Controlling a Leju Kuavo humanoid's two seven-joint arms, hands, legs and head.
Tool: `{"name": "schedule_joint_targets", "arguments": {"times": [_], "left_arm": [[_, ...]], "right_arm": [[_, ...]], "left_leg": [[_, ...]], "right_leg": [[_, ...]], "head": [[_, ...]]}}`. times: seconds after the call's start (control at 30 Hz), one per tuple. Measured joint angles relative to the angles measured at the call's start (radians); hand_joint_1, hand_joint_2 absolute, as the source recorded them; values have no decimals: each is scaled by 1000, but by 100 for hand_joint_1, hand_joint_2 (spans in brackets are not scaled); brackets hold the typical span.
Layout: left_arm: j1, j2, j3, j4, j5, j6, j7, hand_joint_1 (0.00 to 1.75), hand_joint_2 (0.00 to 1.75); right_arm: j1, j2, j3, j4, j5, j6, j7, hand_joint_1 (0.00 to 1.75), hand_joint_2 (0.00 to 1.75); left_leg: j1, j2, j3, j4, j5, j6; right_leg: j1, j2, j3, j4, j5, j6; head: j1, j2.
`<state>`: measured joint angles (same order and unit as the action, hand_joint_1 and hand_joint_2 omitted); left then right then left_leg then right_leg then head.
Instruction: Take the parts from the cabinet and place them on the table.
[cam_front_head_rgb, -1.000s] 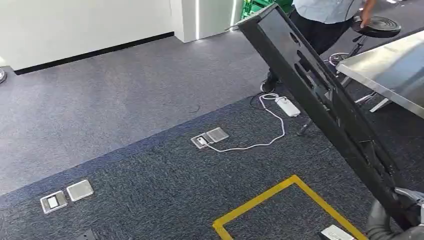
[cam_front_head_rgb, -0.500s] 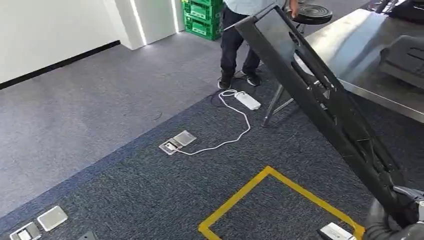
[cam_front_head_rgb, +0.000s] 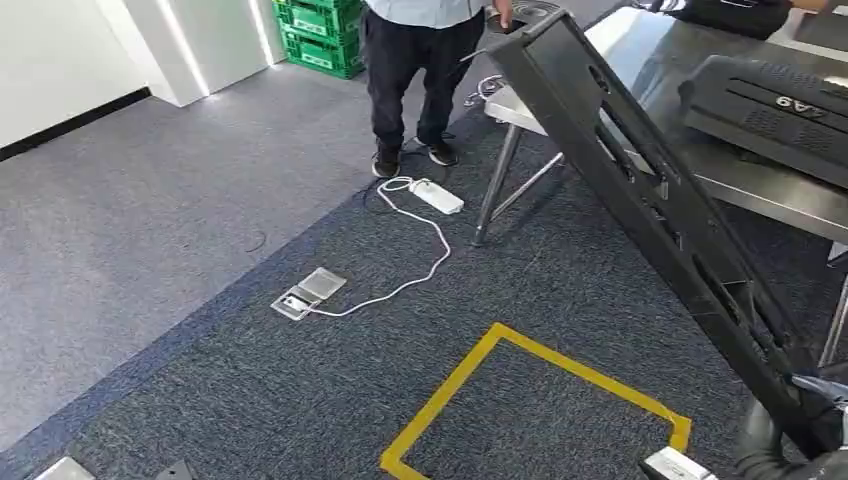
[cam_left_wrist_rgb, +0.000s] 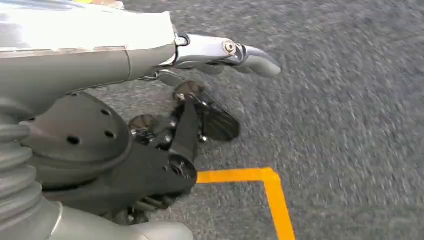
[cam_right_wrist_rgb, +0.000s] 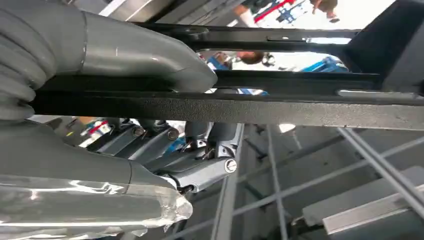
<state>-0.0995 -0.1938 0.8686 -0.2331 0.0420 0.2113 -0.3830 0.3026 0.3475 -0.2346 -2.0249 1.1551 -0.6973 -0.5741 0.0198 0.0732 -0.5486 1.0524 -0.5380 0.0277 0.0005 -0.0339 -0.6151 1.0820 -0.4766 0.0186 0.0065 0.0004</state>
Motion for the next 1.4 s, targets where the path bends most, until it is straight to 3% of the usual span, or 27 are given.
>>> {"name": "schedule_joint_targets", "arguments": {"times": [0.03, 0.07, 0.17, 0.2, 0.23, 0.27, 0.33, 0.37, 0.43, 0.5, 0.53, 0.57, 0.67, 0.7, 0.73, 0.77, 0.83, 0.87, 0.9, 0.93, 1.0, 1.03, 1.17, 1.23, 1.27, 1.33, 1.4], "left_arm": [[0, -2, 0, 0, 0, 0, 0, 0, 175], [0, -2, 0, 0, 0, 0, 0, 0, 175], [-1, -6, 0, 0, 1, 0, 3, 0, 175], [-4, -6, 0, 0, 1, 0, 3, 0, 175], [-4, -5, 0, 0, 0, 0, 3, 0, 175], [-3, -5, 0, 0, 0, 0, 3, 0, 175], [2, -3, 0, 0, 0, 0, 3, 0, 175], [4, -3, 0, 0, 0, 0, 3, 0, 175], [4, -3, 0, 0, 0, 0, 3, 0, 175], [3, -3, 0, 0, 0, 0, 3, 0, 175], [3, -3, 1, 0, 0, 0, 3, 0, 175], [2, -3, 1, 0, -1, 0, 3, 0, 175], [1, -2, 1, 0, 0, 2, 4, 0, 175], [-2, -5, 1, 0, 0, 1, 4, 0, 175], [-5, -4, 1, 0, 0, 1, 4, 0, 175], [-3, -4, 1, 0, 0, 0, 5, 0, 175], [1, -4, 1, 0, 0, 1, 5, 0, 175], [3, -3, 1, 0, 0, 1, 5, 0, 175], [4, -3, 1, 0, 0, 1, 5, 0, 175], [4, -3, 1, 0, 0, 1, 5, 0, 175], [1, -4, 1, 0, 0, 0, 4, 0, 175], [0, -4, 1, 0, 0, 0, 4, 0, 175], [0, -6, 1, 0, 0, -3, -3, 0, 175], [-3, -6, 0, 0, 0, -6, -8, 0, 175], [-3, -6, 0, 0, 0, -6, -8, 0, 175], [-2, -5, 0, 0, 0, -6, -6, 0, 175], [3, -5, 1, 0, 0, -6, -5, 0, 175]], "right_arm": [[-1, 0, 0, 0, 0, 0, 0, 175, 175], [-2, 0, 1, 0, 2, 0, 0, 175, 175], [0, 0, 0, -1, 2, 0, 0, 175, 175], [2, 0, -1, -2, 2, 0, 0, 175, 175], [0, 2, -1, -2, 2, -1, 0, 175, 175], [-1, 2, 1, -2, 3, -1, 0, 175, 175], [0, 2, 0, -2, 3, -1, 0, 175, 175], [1, 2, 0, -1, 3, -1, 0, 175, 175], [1, 2, 0, 0, 3, -1, 0, 175, 175], [2, 2, 0, 0, 3, -1, 0, 175, 175], [1, 2, 0, 0, 3, -1, 0, 175, 175], [0, 2, 1, 0, 3, 0, 1, 175, 175], [8, 2, -2, 0, 5, 0, 1, 175, 175], [9, 2, -2, 0, 5, 0, 1, 175, 175], [10, 2, -2, -1, 4, -1, 1, 175, 175], [7, 2, -2, -1, 4, 0, 1, 175, 175], [5, 2, 0, -1, 8, 0, 1, 175, 175], [5, 2, 0, -1, 11, 0, 0, 175, 175], [5, 2, -1, 0, 14, 0, 0, 175, 175], [5, 2, -1, 0, 14, 0, 0, 175, 175], [5, 2, 0, 0, 17, 0, -2, 175, 175], [4, 2, 0, 0, 17, 0, -4, 175, 175], [2, 1, 1, 0, 29, 0, 4, 175, 175], [4, 0, 6, 1, 26, 0, 17, 175, 175], [2, 0, 8, 2, 22, 0, 19, 175, 175], [0, -1, 17, 9, 8, 0, 21, 175, 175], [0, -1, 18, 15, 7, 0, 22, 175, 175]], "left_leg": [[0, 8, 6, -3, -4, -4], [-3, 15, 6, -4, -6, -10], [-4, 57, 23, -19, -9, -24], [-1, 42, 28, -18, -19, -30], [0, -11, 23, 3, -31, -31], [-1, -47, -8, 67, -66, -32], [-1, -63, -92, 226, -133, -36], [-2, -64, -125, 277, -139, -38], [0, -66, -125, 236, -78, -38], [5, -87, -59, 62, 35, -39], [10, -134, -39, 28, 33, -39], [14, -148, -33, -3, 25, -38], [2, -126, -31, 4, 23, -22], [11, -112, -29, -1, 25, -14], [11, -108, -24, -3, 23, -9], [10, -98, -21, -4, 20, -4], [9, -78, -17, -4, 15, 0], [9, -70, -16, -4, 13, -1], [9, -65, -12, -4, 9, -2], [9, -63, -8, -4, 6, -4], [9, -61, 8, -4, -3, -9], [9, -61, 13, -5, -8, -13], [9, -56, 20, -23, -12, -35], [8, -55, 36, -21, -20, -46], [7, -58, 25, 5, -33, -44], [4, -64, -66, 173, -106, -45], [3, -65, -147, 289, -125, -45]], "right_leg": [[13, -52, 21, -35, -13, -11], [20, -53, 22, -48, -13, -19], [23, -11, 18, -57, -11, -27], [6, 2, 34, -76, -1, -32], [7, 12, 38, -84, 2, -36], [6, 23, 39, -84, 2, -39], [6, 50, 41, -82, -2, -44], [6, 66, 42, -81, -3, -45], [5, 99, 48, -77, -9, -42], [1, 129, 58, -68, -21, -34], [0, 140, 56, -63, -27, -28], [5, 153, 48, -48, -33, -21], [-5, 179, 43, -58, -29, -7], [-4, 170, 43, -52, -35, -2], [2, 105, 36, -32, -48, 4], [0, 67, 9, 21, -79, 10], [-7, 40, -74, 182, -148, 19], [-11, 37, -111, 248, -163, 23], [-14, 36, -123, 262, -150, 25], [-15, 36, -109, 227, -117, 26], [-15, 35, -24, 47, -16, 19], [-13, 31, 9, -31, 7, 13], [1, 35, 19, -47, -21, -9], [-9, 38, 45, -77, -13, -21], [-9, 39, 53, -83, -15, -26], [-6, 40, 66, -83, -25, -40], [-1, 47, 78, -82, -36, -44]], "head": [[-2, 0], [0, 0], [-1, 0], [-2, 0], [-2, 0], [-4, 0], [-5, 0], [-5, 0], [-5, 0], [-6, 0], [-4, 0], [-3, 0], [-4, 0], [-7, 0], [0, 0], [0, 0], [0, 0], [0, 0], [0, 0], [0, 0], [0, 0], [0, 0], [-1, 0], [-3, 0], [-3, 0], [-7, 0], [-7, 0]]}}
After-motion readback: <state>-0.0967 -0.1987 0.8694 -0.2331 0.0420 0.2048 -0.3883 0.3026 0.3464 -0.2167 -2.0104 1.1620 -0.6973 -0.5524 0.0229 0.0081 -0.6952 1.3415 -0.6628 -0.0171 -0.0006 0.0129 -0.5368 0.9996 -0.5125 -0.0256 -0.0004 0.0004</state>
